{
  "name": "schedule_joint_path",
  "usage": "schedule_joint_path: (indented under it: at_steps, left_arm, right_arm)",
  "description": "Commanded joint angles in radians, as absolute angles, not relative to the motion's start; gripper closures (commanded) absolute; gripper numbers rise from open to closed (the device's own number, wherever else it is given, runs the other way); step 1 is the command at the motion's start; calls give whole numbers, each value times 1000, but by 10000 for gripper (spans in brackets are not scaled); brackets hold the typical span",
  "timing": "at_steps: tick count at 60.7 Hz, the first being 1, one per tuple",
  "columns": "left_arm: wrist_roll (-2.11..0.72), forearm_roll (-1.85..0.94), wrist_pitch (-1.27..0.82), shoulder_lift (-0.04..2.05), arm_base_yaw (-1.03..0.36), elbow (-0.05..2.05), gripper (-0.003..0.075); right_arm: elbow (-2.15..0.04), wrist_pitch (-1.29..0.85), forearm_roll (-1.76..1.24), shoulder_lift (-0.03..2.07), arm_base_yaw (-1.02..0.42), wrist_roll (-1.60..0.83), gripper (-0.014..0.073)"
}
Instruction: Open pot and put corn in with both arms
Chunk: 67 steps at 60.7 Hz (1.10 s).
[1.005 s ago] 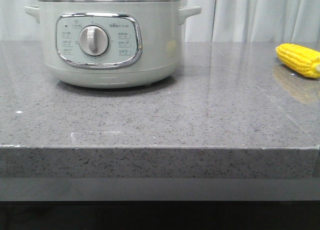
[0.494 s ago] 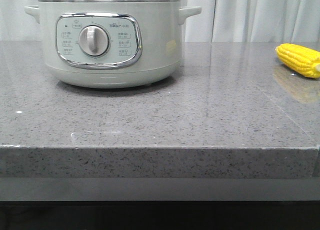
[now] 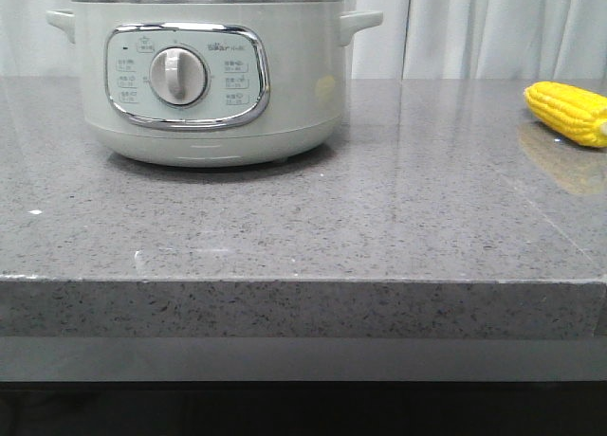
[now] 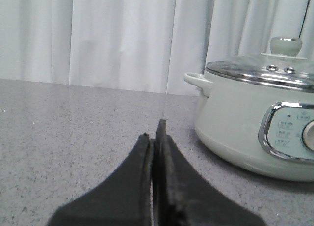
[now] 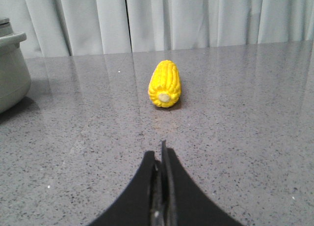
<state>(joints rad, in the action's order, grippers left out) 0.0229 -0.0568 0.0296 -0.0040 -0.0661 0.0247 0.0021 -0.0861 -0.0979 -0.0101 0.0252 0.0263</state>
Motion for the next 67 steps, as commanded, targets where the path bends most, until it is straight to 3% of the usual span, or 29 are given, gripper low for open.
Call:
schedule_joint_path:
  at_steps: [1,17,39,67]
  left_arm:
    - [24,-68,93,-19,-64,112,741]
    - [24,-68,-109,31,-64,366,741]
    - [20,-65,-341,309,-64,673,741]
    - [20,-65,-382,562,-64,716,741]
  right_arm:
    - [-89,-60,-89,-33,32,22,661]
    - [-338,-234,-89,22,32,22,661]
    - [-620,-399,-89,285,32,22,661]
    - [-688,-487,-89,582,32,22,661]
